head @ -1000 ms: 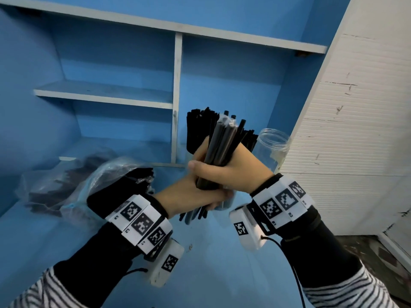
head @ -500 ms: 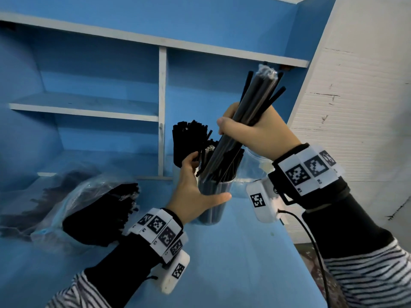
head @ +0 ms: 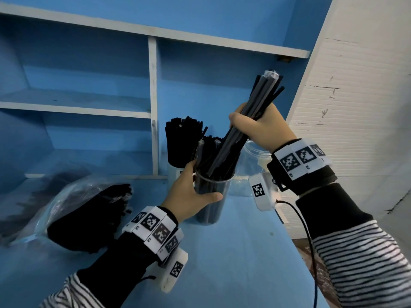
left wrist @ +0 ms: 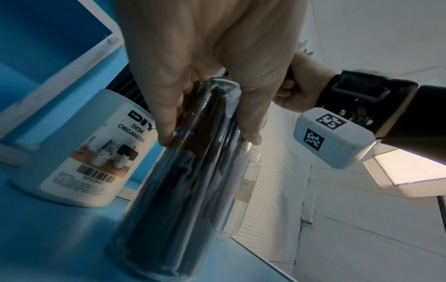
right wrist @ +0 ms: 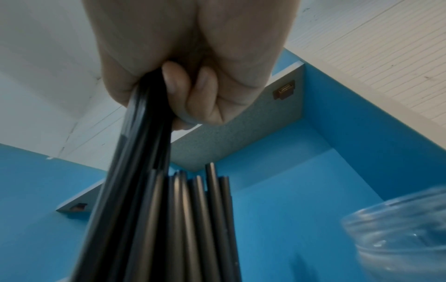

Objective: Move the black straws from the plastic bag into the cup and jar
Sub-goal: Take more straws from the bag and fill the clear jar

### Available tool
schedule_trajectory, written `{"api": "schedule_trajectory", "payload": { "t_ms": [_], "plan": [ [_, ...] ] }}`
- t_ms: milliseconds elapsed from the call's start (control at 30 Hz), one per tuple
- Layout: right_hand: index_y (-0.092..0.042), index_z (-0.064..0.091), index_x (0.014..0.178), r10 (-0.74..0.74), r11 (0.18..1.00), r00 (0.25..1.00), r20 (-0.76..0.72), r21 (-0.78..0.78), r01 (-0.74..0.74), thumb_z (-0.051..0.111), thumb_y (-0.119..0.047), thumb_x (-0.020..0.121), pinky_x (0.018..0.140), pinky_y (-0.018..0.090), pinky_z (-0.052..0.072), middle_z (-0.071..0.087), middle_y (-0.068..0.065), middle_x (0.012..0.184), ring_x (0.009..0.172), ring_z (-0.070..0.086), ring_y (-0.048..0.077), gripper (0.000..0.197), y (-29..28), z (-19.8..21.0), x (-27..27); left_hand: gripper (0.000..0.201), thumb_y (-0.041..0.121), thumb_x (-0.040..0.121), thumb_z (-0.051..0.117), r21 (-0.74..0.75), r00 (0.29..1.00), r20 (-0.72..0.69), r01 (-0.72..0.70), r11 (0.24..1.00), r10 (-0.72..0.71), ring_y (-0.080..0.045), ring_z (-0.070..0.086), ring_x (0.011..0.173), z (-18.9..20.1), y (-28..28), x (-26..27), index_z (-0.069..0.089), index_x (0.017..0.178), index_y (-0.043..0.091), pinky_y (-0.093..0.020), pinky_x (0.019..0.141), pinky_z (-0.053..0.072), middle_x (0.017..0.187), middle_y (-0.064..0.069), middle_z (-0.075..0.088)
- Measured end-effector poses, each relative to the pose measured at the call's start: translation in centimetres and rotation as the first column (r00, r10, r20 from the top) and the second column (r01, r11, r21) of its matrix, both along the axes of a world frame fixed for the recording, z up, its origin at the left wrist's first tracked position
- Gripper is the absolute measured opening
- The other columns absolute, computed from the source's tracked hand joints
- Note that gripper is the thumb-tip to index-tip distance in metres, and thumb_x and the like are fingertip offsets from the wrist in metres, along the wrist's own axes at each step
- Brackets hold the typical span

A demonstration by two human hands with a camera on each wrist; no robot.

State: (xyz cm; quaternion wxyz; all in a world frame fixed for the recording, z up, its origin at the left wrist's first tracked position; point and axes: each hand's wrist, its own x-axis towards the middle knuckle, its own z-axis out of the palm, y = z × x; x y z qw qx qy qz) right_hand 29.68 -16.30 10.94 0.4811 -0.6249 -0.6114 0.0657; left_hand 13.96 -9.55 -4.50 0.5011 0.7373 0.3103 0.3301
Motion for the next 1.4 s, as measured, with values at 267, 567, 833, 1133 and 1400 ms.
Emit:
{"api": "schedule_trajectory", "payload": {
  "t_ms": [267,567,833,1133,1400],
  "plan": [
    [0.007,0.056,0.073,0.084,0.996,0.996,-0.010,-0.036,-0.085,0.056,-0.011,0.090,0.060,0.019,0.039,0.048,0.012,0.066,0.062,0.046,0.017,0.025,-0.2,-1.3,-1.1,0.097,0.052,0.047,0.085,-0.024,1.000,-0.003,0.000,1.000,0.000,-0.010,0.056,0.119,-0.5,0.3,0.1,0.039,0.132,0.043,-0.043,0.103,0.046,0.125,0.018,0.059],
    [-0.001,0.066,0.081,0.091,0.990,0.995,0.036,-0.115,-0.086,0.062,-0.023,0.090,0.082,0.027,0.053,0.066,0.012,0.082,0.079,0.063,0.016,0.024,0.4,-2.6,-1.3,0.095,0.053,0.045,0.082,-0.016,1.000,0.002,0.002,1.000,-0.002,-0.010,0.056,0.118,-0.3,0.2,0.2,0.039,0.129,0.043,-0.041,0.102,0.047,0.124,0.016,0.059],
    [-0.037,0.057,0.115,0.061,0.993,0.998,0.022,-0.105,-0.058,0.072,-0.065,0.068,0.101,0.034,0.044,0.059,-0.013,0.114,0.114,0.054,0.003,0.057,-0.9,-4.3,-2.1,0.084,0.040,0.056,0.087,0.004,1.000,-0.015,-0.015,1.000,0.015,-0.010,0.055,0.118,0.0,0.1,0.0,0.040,0.126,0.041,-0.042,0.103,0.046,0.124,0.017,0.057],
    [-0.024,0.032,0.145,0.154,0.947,0.984,0.088,0.270,-0.173,0.059,-0.012,0.094,0.105,0.025,0.042,0.041,-0.007,0.145,0.124,0.052,0.007,0.059,-1.9,-2.7,-4.0,0.094,0.053,0.048,0.080,0.023,1.000,-0.012,-0.020,1.000,0.020,-0.011,0.056,0.116,-0.1,0.0,0.0,0.042,0.131,0.036,-0.042,0.102,0.047,0.123,0.014,0.060],
    [-0.010,0.060,0.106,-0.146,0.949,0.973,0.180,0.304,0.086,0.064,-0.021,0.088,0.086,0.015,0.043,0.058,0.000,0.109,0.097,0.055,0.005,0.022,-0.7,-4.9,-3.8,0.092,0.055,0.045,0.079,0.021,0.999,-0.034,-0.020,1.000,0.021,-0.008,0.056,0.116,0.1,0.0,0.0,0.041,0.128,0.041,-0.040,0.103,0.046,0.121,0.017,0.059]
  ]
}}
